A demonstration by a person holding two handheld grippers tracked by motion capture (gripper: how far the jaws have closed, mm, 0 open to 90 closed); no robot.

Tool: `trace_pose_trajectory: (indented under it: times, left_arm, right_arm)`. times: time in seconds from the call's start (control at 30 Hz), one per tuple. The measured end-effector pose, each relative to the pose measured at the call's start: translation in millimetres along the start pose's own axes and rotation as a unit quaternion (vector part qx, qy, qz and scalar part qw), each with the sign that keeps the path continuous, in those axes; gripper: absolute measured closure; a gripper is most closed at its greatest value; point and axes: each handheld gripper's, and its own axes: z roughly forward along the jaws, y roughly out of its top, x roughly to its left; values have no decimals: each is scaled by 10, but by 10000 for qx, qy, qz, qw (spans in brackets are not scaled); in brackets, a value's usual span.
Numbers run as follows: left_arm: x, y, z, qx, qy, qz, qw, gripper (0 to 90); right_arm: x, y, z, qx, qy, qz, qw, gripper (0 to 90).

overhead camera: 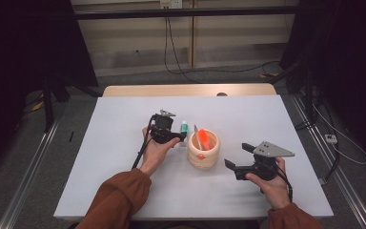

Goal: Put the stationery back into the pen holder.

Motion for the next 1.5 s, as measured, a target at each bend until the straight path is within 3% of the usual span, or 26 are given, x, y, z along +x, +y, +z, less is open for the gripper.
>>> trace_pose_trajectory:
  times: [0.07,0.23,0.37,0.73,0.83,0.93,1.2,1.5]
  left_arm:
    - [-35,13,40,73,117,27,9999,336]
    - [-91,23,143,185,156,-70,9997,374]
    - [-117,19,195,217,165,-193,9994,446]
    - [-176,4,279,376,123,-245,9989,567]
    - [-203,-10,310,440,120,-315,9985,646]
    - [-200,-10,314,442,117,-396,9982,652]
    - [-176,3,302,461,99,-420,9980,657]
    - [-35,58,22,187,31,-167,9997,658]
  right_arm:
    - [-1,-1,1,0,-2,-4,10000,89]
    - [-1,-3,5,-4,-7,2,10000,90]
    - [2,-7,10,-2,2,10,10000,89]
    - [0,-10,8,-5,3,33,10000,90]
    - [0,-10,8,3,-5,44,10000,90]
    - [2,-11,10,0,-4,36,10000,90]
    - [0,-13,9,-13,-11,14,10000,96]
    - [2,-9,9,7,-8,-16,10000,97]
